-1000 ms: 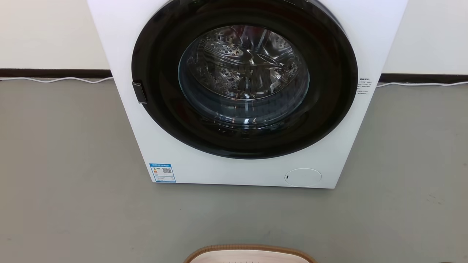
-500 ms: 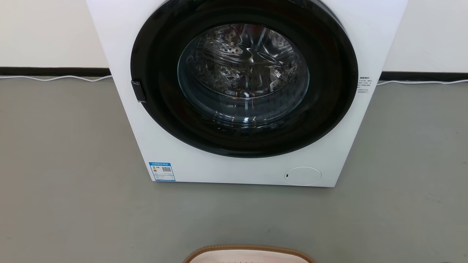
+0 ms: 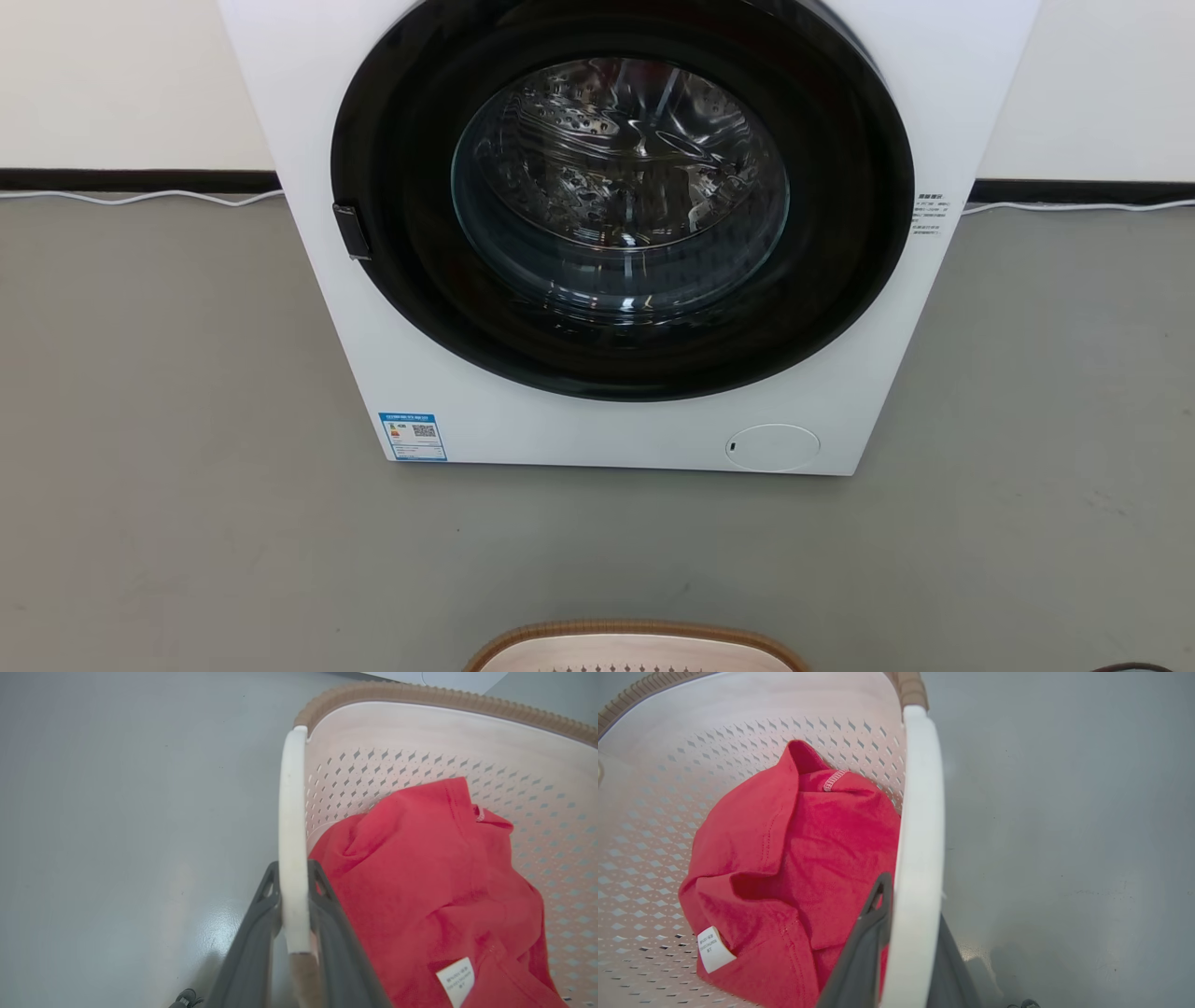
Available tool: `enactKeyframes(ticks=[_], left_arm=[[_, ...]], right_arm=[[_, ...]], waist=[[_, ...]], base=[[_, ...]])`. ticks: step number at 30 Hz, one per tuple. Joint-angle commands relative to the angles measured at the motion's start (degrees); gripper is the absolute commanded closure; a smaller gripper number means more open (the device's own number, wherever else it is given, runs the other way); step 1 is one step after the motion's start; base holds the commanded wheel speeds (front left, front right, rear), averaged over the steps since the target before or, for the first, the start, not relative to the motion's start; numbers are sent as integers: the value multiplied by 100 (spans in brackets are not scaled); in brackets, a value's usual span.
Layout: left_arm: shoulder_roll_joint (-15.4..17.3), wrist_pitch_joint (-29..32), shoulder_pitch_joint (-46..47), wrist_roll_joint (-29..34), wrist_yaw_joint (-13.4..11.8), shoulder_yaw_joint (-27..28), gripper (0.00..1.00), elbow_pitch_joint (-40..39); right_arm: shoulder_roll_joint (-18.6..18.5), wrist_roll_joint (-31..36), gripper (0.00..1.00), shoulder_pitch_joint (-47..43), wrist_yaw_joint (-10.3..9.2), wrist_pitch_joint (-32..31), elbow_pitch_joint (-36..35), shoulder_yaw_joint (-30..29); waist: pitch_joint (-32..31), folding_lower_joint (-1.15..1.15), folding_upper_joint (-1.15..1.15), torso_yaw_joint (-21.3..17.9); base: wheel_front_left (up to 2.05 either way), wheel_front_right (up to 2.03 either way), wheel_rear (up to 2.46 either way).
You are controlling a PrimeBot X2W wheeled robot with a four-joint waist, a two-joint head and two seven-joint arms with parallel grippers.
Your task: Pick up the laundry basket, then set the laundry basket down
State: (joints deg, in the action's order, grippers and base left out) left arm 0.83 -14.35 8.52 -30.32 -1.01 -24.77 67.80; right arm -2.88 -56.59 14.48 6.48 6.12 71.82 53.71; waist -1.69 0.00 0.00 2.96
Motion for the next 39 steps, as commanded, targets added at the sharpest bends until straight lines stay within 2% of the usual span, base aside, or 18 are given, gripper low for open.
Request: enactKeyframes(ticks=[1,22,39], left_arm=[[205,-65,207,-1,-96,190,100,-80],[205,-65,330,6,-106,170,100,-88],[288,-65,1707,243,-105,387,100,-308]], right_arm=[[1,-21,100,162,101,104,-13,150],[1,-295,100,332,101,228,64,420],[1,-194,100,1805,101,653,205,294]], waist=[[3,0,0,0],[220,0,0,7],[1617,0,0,114]], base=[[0,0,0],[0,0,0],[0,0,0]])
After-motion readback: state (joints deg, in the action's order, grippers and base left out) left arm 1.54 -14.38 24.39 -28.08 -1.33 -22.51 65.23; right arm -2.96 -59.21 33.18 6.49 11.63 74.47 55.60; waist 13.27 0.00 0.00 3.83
